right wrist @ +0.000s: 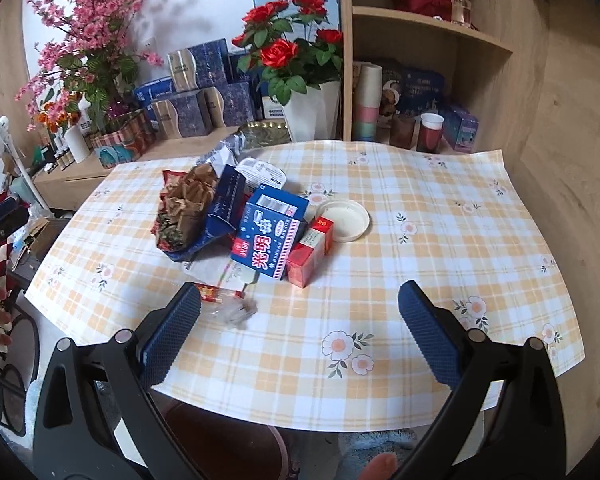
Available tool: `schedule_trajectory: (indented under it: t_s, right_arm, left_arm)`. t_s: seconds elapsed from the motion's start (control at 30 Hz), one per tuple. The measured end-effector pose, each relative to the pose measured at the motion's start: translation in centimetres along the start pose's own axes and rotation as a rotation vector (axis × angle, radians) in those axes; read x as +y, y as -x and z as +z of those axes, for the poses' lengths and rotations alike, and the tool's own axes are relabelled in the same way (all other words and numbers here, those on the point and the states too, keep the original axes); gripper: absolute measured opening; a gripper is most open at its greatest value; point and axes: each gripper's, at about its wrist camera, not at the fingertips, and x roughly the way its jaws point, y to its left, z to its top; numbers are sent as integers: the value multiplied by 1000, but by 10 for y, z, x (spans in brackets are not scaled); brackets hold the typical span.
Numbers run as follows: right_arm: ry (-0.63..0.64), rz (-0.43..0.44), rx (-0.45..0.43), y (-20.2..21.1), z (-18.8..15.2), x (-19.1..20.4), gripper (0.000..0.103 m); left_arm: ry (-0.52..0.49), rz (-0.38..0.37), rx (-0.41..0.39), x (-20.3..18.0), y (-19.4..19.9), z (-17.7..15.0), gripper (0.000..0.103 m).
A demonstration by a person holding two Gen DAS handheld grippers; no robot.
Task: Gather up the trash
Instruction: 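Grasp the crumpled grey plastic bag with the left tool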
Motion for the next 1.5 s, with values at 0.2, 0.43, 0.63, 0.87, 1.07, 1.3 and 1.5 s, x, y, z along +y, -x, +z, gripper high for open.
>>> schedule_trajectory:
  t_s: [0.2,0.43,0.63,0.87,1.07,1.3,1.5]
  right_arm:
    - [-23,-32,34,-32,5,-13,97]
    - [-82,-51,37,-74,19,-41,97]
    - [-147,-54,29,-105,32,-65,97]
    - [-180,-42,43,-131,35,-85,97]
    - [-186,-56,65,-150,34,-93,97]
    - [-158,-2,44,-155,38,-81,97]
    - [-126,61,67,-166,41,-56,97]
  left_arm:
    - [9,13,73,17,-40,10,98]
    - [-2,-29,124,24,-110,42,98]
    - [-38,-109,185,14,-202,85,98]
    - [42,-229,320,41,-338,121,98]
    - [-73,-282,370,27,-406,117,97]
    - [-77,-329,391,19,-444,110,93]
    - [-110,-366,410,8,-445,100,9]
